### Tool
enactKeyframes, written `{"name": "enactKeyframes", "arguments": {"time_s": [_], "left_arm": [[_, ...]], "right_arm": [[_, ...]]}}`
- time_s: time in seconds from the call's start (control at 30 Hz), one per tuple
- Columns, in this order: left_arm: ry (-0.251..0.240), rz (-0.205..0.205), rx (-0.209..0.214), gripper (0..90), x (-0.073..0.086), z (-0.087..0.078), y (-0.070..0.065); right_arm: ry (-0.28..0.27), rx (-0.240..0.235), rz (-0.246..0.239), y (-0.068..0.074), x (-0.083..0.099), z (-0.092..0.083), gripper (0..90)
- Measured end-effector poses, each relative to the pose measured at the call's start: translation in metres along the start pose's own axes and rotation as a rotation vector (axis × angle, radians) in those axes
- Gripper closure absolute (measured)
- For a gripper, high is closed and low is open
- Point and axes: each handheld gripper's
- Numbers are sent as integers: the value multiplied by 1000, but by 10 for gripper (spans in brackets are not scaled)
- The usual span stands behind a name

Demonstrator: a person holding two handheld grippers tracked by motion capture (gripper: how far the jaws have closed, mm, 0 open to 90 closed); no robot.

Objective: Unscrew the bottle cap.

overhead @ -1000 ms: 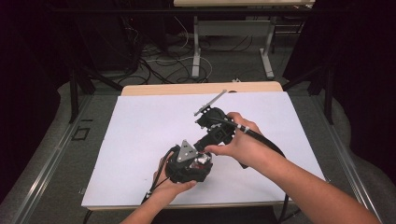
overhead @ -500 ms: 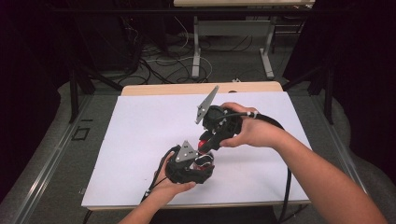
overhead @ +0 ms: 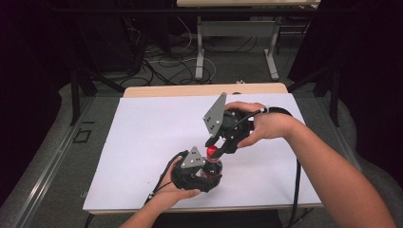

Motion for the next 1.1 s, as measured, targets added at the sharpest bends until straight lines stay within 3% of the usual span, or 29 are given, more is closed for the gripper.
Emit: {"name": "enactKeyframes", "arguments": {"time_s": [0.1, 0.27, 0.4, 0.5, 0.53, 0.63, 0.83, 1.1], "left_arm": [[7, -2, -4, 296, -1, -2, 1], [-4, -20, -26, 295, 1, -3, 6], [-29, -44, -46, 295, 3, -3, 10], [-12, -51, -47, 295, 3, -5, 13], [-35, -60, -54, 295, 4, -3, 13], [-26, -67, -58, 295, 4, -5, 18], [-49, -91, -95, 295, 5, -7, 26], [-77, -108, -125, 295, -5, -7, 44]], "right_arm": [[-2, 5, 82, -2, 1, -3, 611], [-21, 48, 178, -4, 4, -6, 610], [-24, 94, 217, -4, 8, -6, 610], [-21, 111, 253, -5, 12, -5, 610], [-10, 123, 263, -5, 13, -5, 610], [-22, 132, 305, -6, 17, -3, 610], [5, 168, 349, -8, 27, -2, 610], [10, 235, 419, -5, 42, 0, 609]]}}
Point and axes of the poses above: each handheld gripper's, and its own axes: z roughly forward along the jaws, x roughly out of its underside, y roughly to its left, and after that the axes turned 9 degrees about x, right-handed
